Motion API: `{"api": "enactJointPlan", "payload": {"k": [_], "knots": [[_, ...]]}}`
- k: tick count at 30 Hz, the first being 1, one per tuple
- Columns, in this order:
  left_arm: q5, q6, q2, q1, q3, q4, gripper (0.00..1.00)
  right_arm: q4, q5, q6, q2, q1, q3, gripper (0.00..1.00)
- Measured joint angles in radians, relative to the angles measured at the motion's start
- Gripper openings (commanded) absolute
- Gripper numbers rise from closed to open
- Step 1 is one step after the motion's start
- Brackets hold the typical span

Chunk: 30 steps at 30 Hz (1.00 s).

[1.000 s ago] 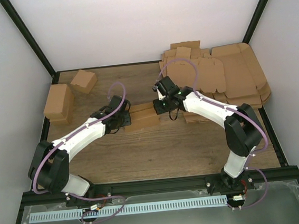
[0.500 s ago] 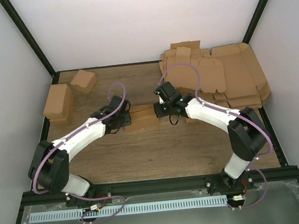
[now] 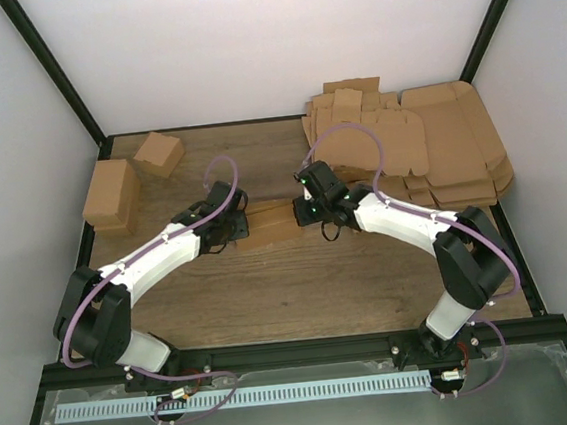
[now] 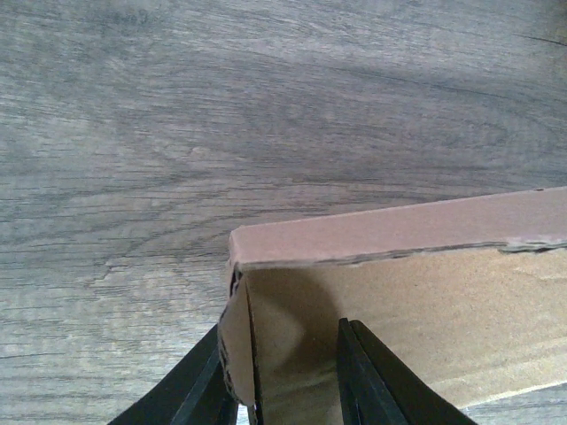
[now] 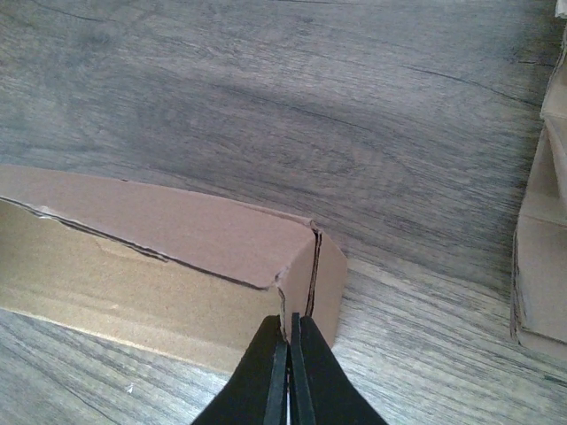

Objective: Fold the paper box

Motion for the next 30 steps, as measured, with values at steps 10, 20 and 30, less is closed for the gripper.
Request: {"api": "enactJointPlan", "payload": {"k": [10, 20, 30], "knots": [[-0.005, 0.0, 0.0, -0.002, 0.0, -0.002, 0.32, 0.049, 0.024, -0.002, -0.01, 0.01, -0.043, 0.01], [-0.005, 0.003, 0.0, -0.002, 0.015, -0.026, 0.41, 0.089, 0.035, -0.014, -0.02, 0.016, -0.079, 0.01], [0.01, 0.038, -0.012, -0.008, 0.108, -0.186, 0.53, 0.083, 0.04, -0.019, -0.019, 0.017, -0.074, 0.01]]}}
